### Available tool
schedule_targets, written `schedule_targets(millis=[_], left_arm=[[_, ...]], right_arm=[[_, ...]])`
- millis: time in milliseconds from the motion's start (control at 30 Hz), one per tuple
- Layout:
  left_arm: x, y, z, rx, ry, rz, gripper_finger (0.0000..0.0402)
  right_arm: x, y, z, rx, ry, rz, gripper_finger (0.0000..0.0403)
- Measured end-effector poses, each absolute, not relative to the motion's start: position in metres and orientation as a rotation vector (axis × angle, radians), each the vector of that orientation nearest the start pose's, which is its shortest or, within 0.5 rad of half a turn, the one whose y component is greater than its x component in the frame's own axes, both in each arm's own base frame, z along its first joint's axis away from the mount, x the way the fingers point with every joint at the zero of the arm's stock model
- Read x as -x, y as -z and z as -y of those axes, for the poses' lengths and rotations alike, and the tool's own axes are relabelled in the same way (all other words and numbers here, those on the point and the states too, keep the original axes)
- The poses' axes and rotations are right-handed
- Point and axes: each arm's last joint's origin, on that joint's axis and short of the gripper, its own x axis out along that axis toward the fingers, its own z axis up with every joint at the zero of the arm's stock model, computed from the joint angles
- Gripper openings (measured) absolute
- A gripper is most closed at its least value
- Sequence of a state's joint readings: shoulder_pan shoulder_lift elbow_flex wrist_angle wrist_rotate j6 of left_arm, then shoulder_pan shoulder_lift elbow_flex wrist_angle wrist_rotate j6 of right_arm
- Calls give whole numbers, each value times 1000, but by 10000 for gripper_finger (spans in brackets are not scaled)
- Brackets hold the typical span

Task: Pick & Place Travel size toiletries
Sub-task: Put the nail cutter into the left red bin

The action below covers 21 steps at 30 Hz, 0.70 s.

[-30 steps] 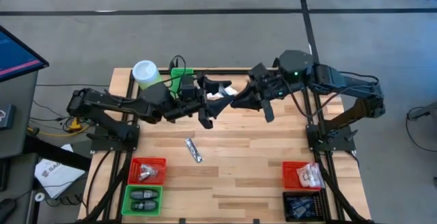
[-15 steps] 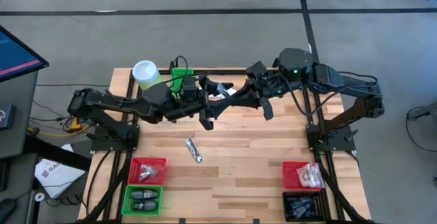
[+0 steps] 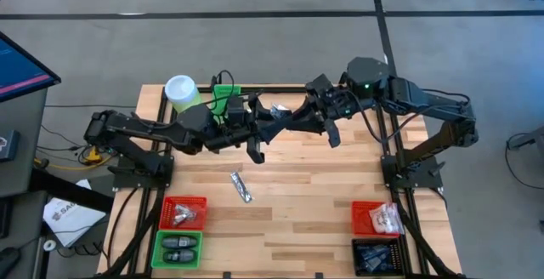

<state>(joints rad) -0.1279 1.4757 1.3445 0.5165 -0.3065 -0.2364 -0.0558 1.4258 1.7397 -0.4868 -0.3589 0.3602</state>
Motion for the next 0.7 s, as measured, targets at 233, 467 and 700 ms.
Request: schedule_targets(millis=[233,467,700], left_arm=[[-332,-429,35,339,-129,390,41],[-333,-426,35,364,-127,362,41],[-331,-423,37,383,-129,302,41]], right_arm=[[-290,-482,5,-392,-287,-223,169],[-278,-487,4,-399,-313,-225,257],[-268,-487,13,-413,-269,-253,282]])
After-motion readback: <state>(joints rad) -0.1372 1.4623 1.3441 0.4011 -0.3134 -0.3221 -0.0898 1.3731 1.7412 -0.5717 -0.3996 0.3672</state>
